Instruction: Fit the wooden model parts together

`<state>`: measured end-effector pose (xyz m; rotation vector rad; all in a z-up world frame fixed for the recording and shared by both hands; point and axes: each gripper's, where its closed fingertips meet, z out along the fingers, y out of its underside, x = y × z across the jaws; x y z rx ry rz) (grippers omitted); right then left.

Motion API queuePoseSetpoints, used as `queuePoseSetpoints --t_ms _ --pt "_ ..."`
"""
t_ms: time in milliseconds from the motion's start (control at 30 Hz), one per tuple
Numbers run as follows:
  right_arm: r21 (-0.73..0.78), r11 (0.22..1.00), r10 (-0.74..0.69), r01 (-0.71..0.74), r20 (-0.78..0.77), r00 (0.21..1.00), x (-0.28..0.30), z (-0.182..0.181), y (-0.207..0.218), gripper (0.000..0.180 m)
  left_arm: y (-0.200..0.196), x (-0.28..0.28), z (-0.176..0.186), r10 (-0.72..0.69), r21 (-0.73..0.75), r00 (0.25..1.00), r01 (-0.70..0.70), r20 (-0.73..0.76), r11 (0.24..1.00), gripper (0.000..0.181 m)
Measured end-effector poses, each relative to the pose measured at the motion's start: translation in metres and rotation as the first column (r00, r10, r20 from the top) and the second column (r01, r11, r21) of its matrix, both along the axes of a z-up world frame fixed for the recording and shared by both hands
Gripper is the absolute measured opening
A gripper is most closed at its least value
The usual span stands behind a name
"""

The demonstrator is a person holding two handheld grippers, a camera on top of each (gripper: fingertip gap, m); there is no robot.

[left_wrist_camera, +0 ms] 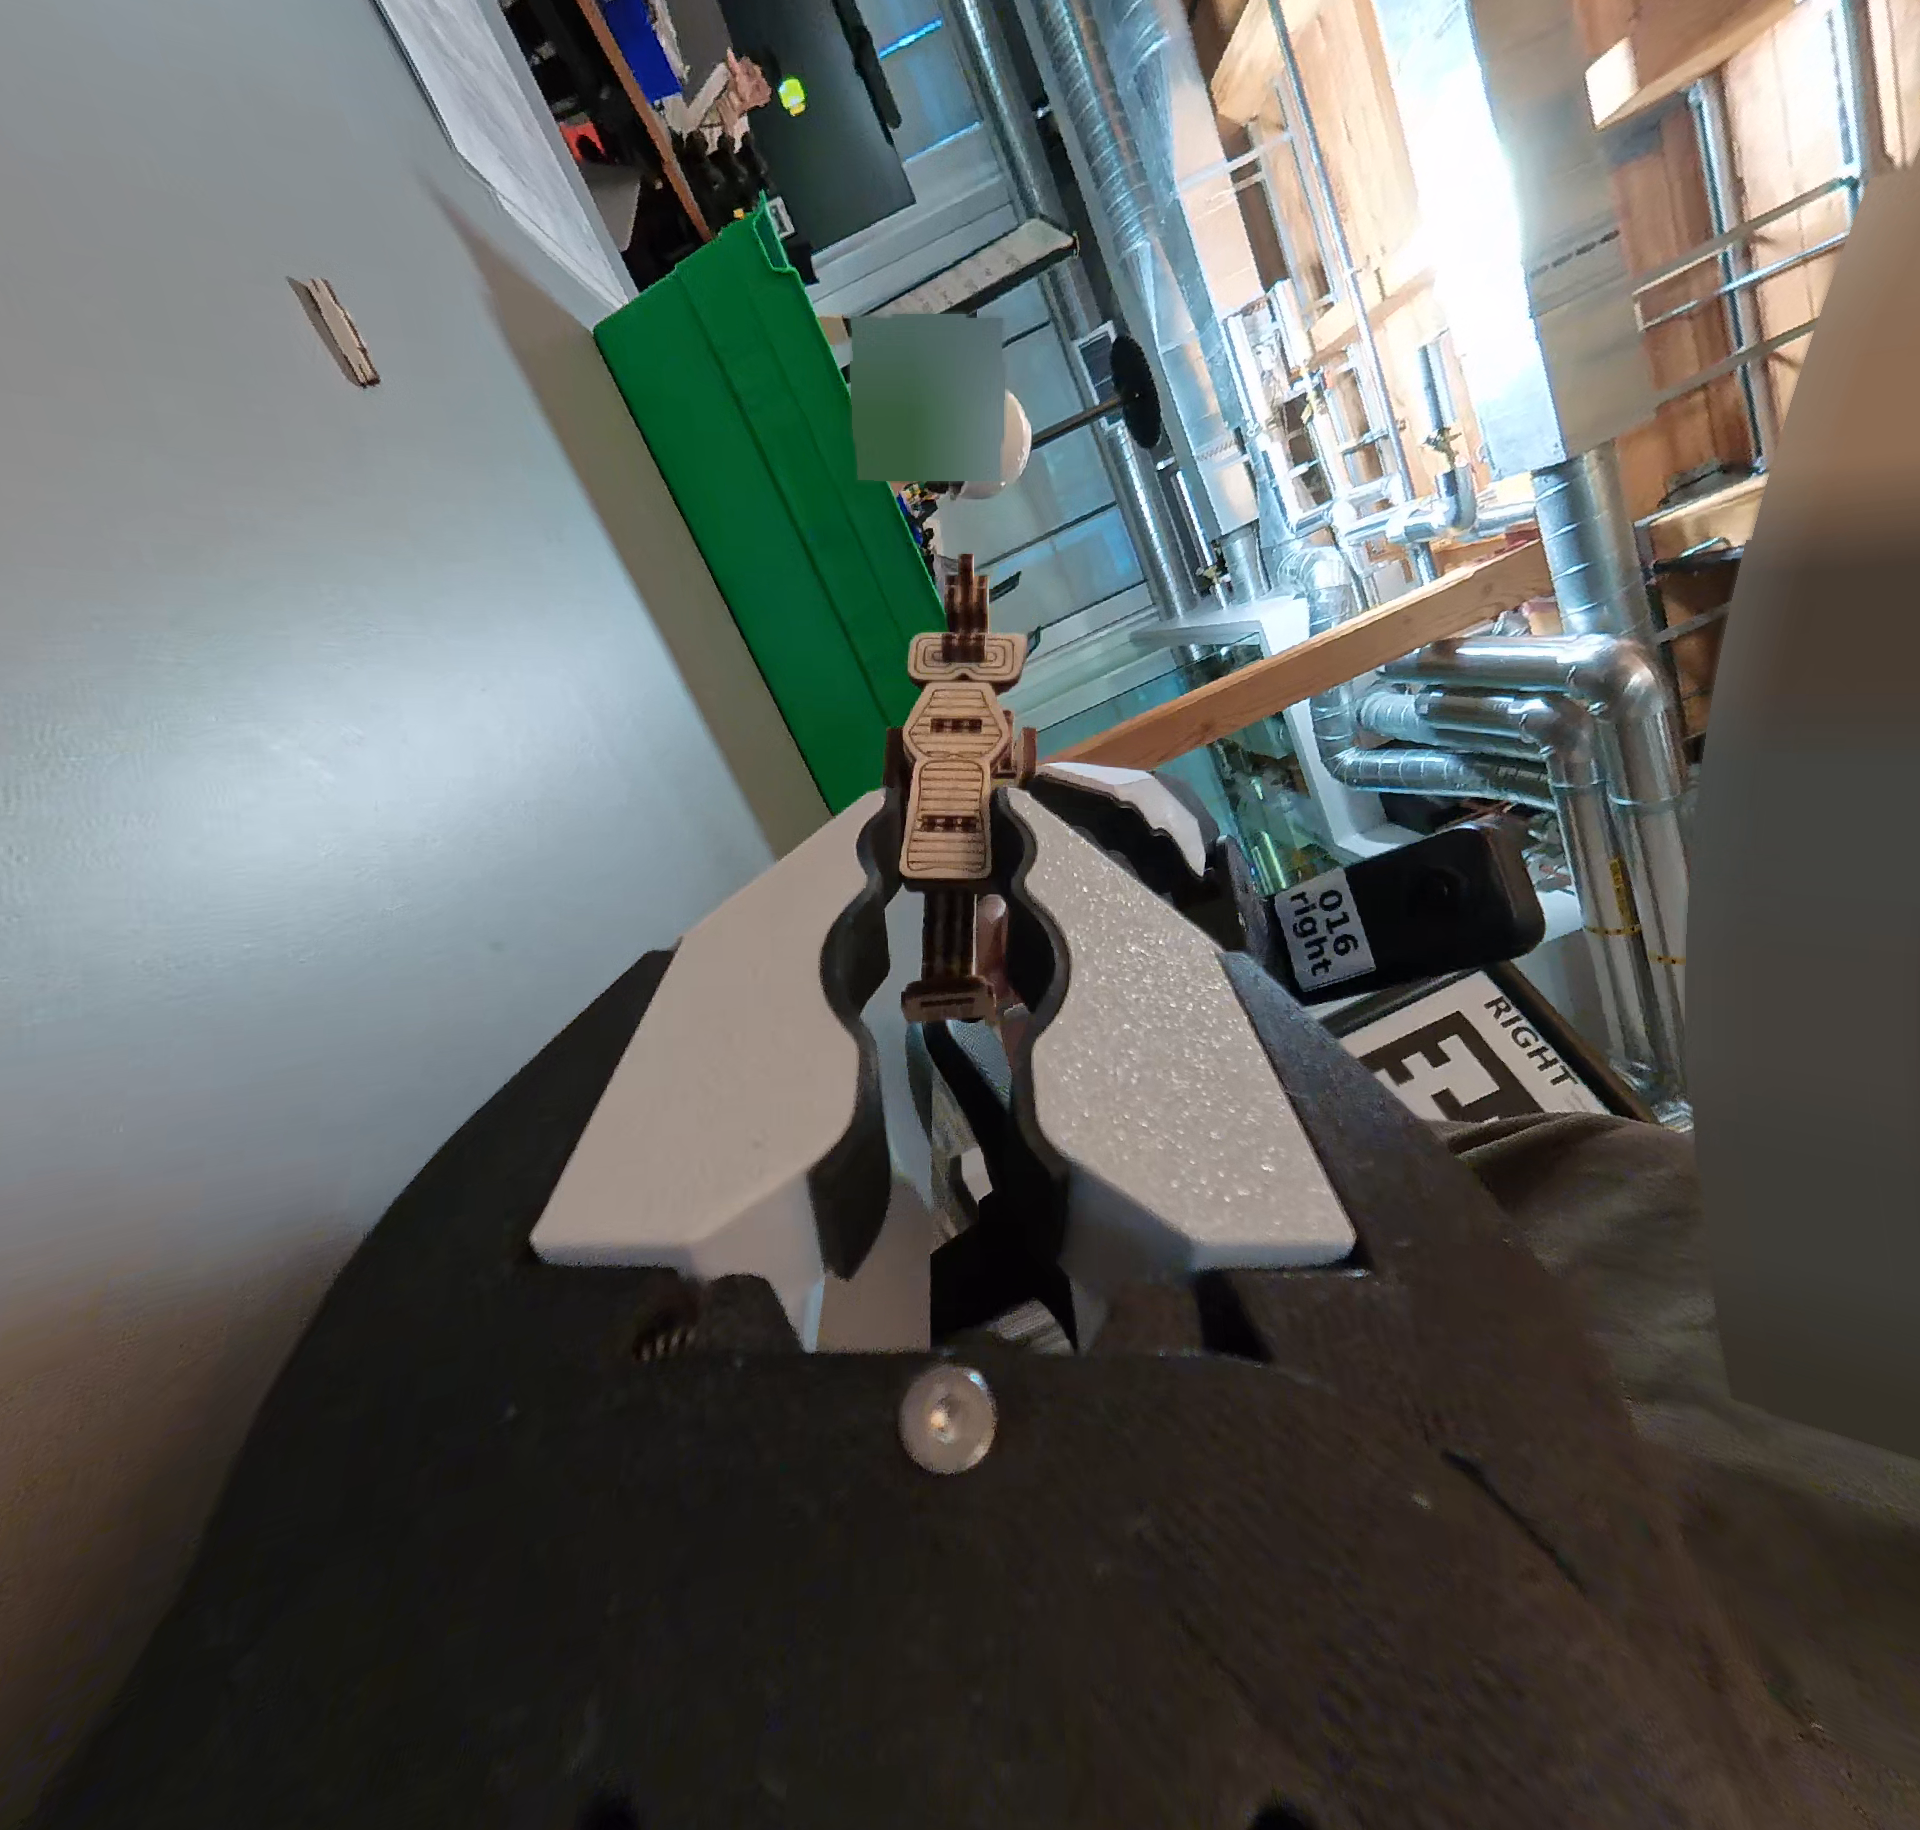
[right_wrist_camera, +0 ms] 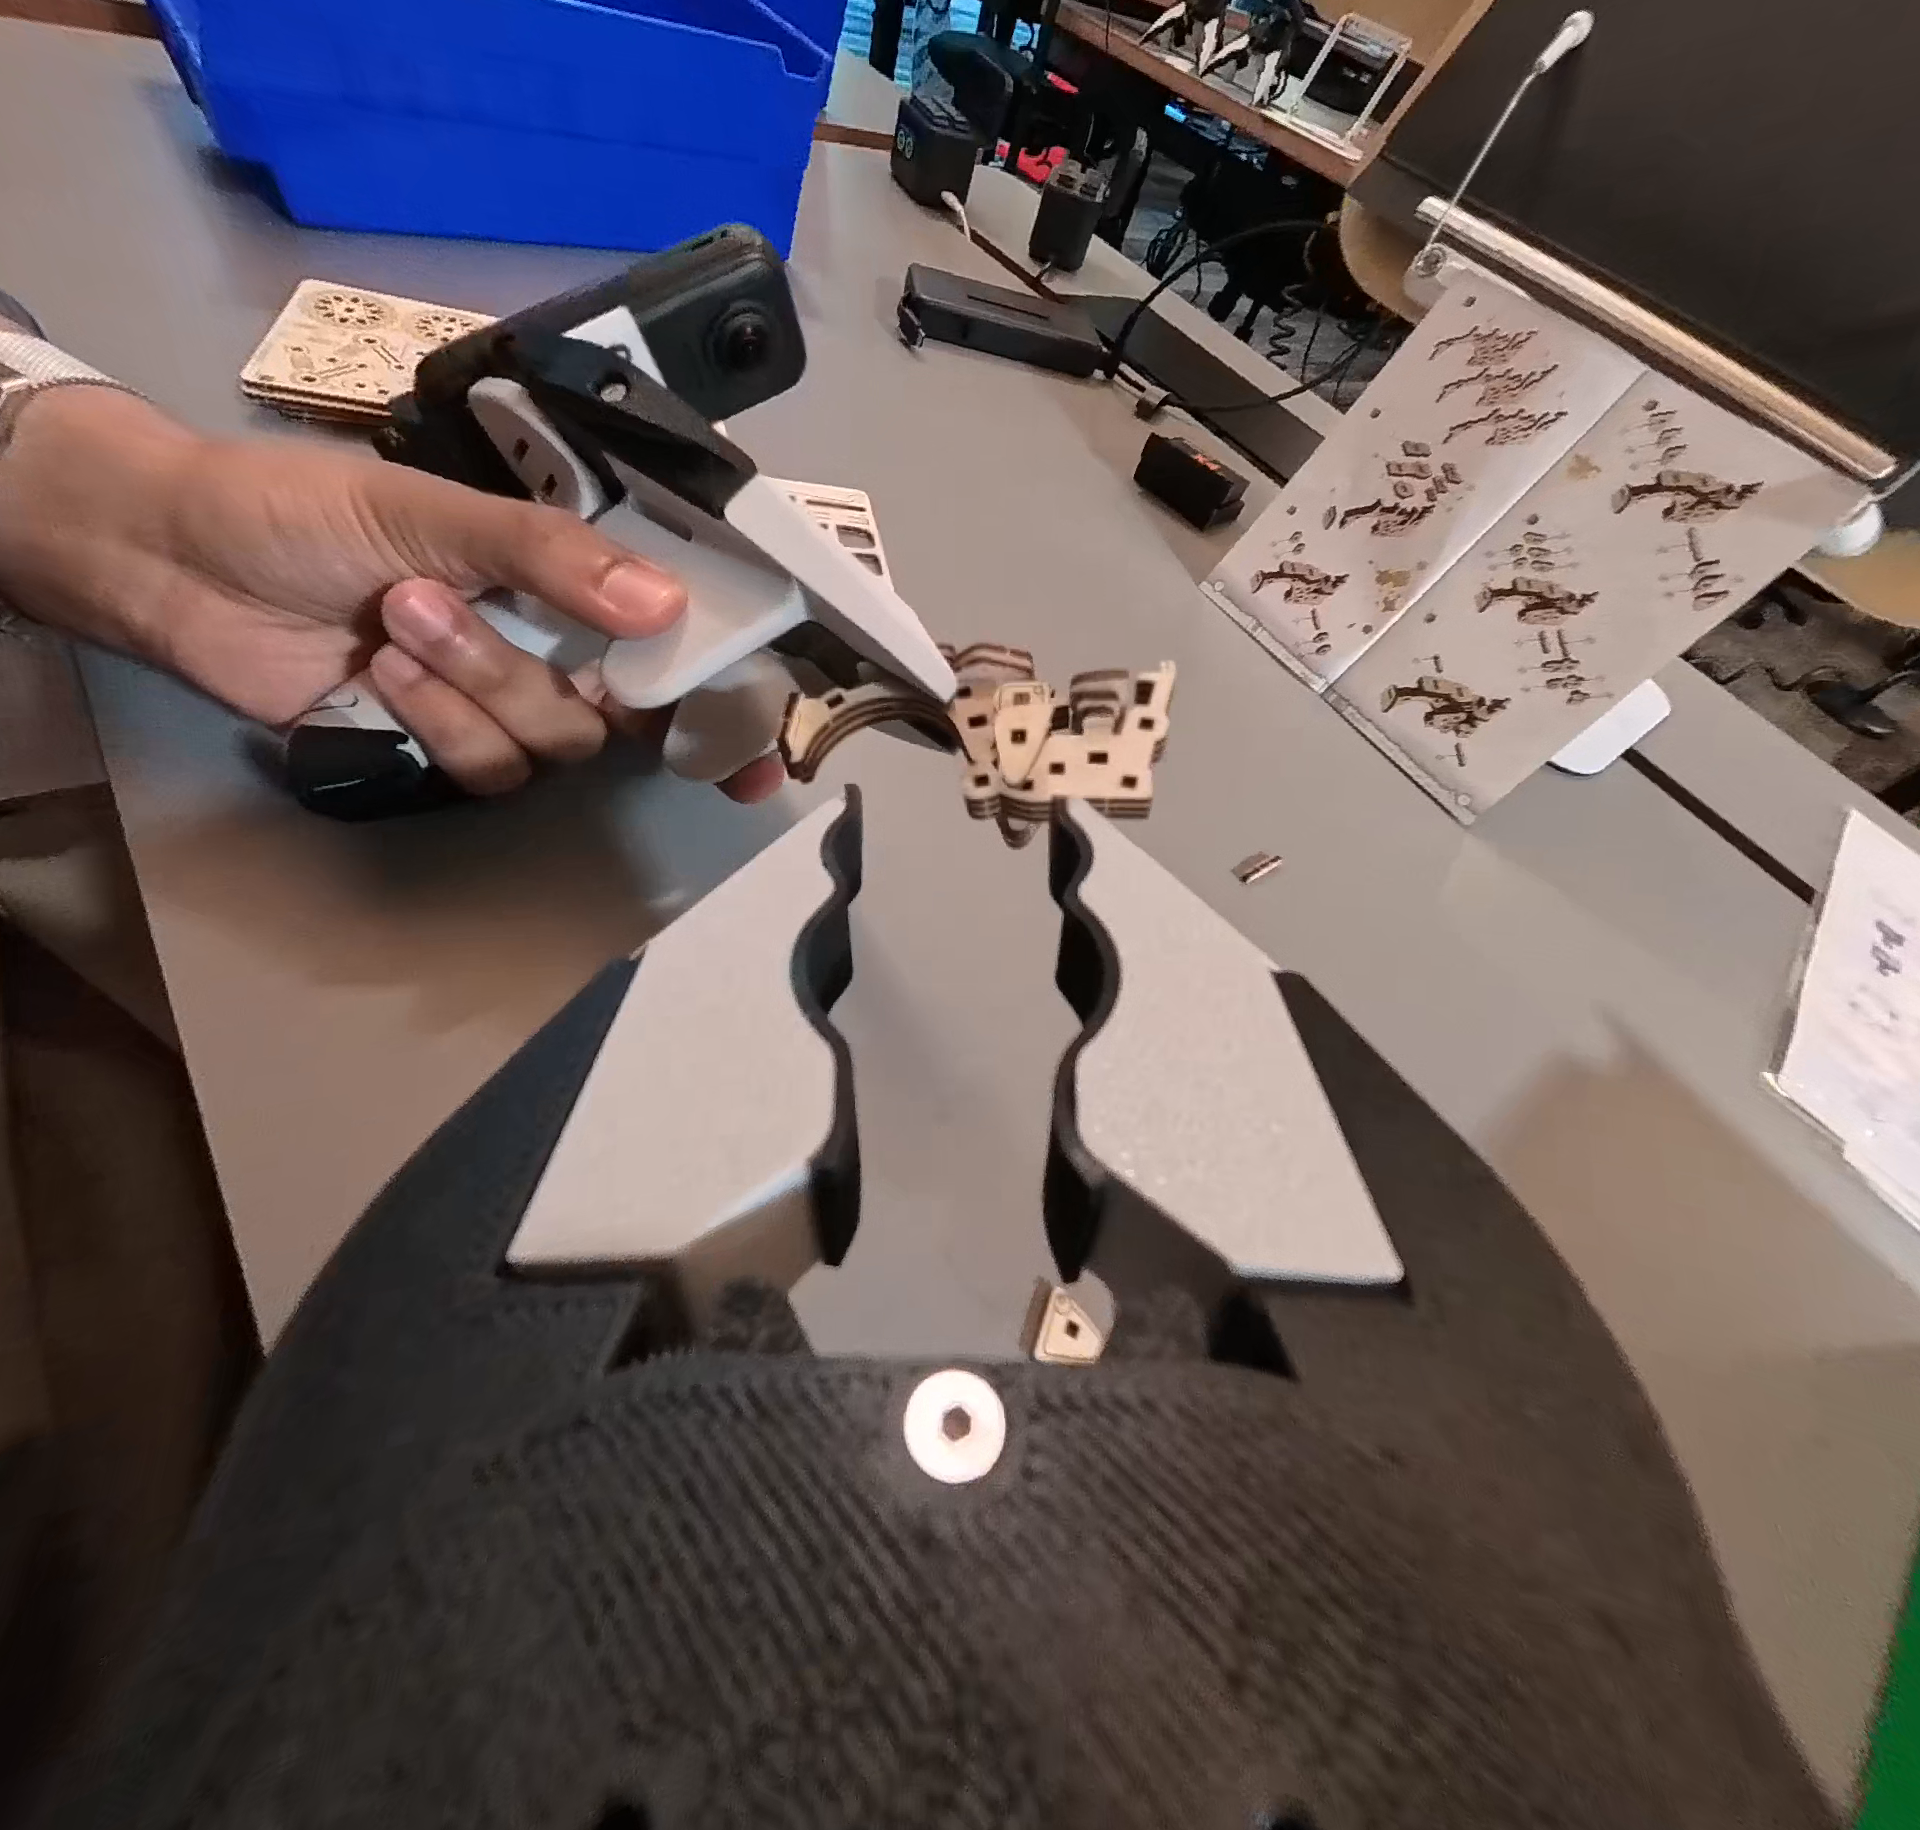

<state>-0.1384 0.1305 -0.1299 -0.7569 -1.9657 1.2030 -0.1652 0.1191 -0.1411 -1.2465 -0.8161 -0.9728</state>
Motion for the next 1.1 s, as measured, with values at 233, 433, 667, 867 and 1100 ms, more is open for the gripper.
queuePoseSetpoints --t_ms 233,433,667,867,1100 --pt "-0.01 1.0 0.01 -0.01 0.035 0.999 0.0 -0.006 -0.005 0.035 0.001 0.003 -0.001 -0.011 -0.013 1.0 0.011 -0.015 1.0 0.013" --pt "-0.008 1.0 0.009 -0.009 0.04 0.999 0.0 -0.008 -0.007 0.034 0.002 0.003 -0.001 -0.012 -0.017 1.0 0.011 -0.023 1.0 0.013" --pt "-0.009 1.0 0.01 -0.01 0.044 0.999 0.0 -0.009 -0.007 0.034 0.001 0.003 -0.001 -0.009 -0.019 1.0 0.008 -0.023 1.0 0.013" --pt "-0.009 1.0 0.01 -0.009 0.046 0.999 -0.001 -0.009 -0.006 0.033 0.001 0.002 -0.001 -0.009 -0.019 1.0 0.009 -0.021 1.0 0.013" --pt "0.017 0.999 -0.033 0.033 0.012 0.999 -0.003 -0.003 0.005 0.026 0.004 0.008 -0.002 -0.029 -0.038 0.998 0.027 -0.05 0.999 0.013"
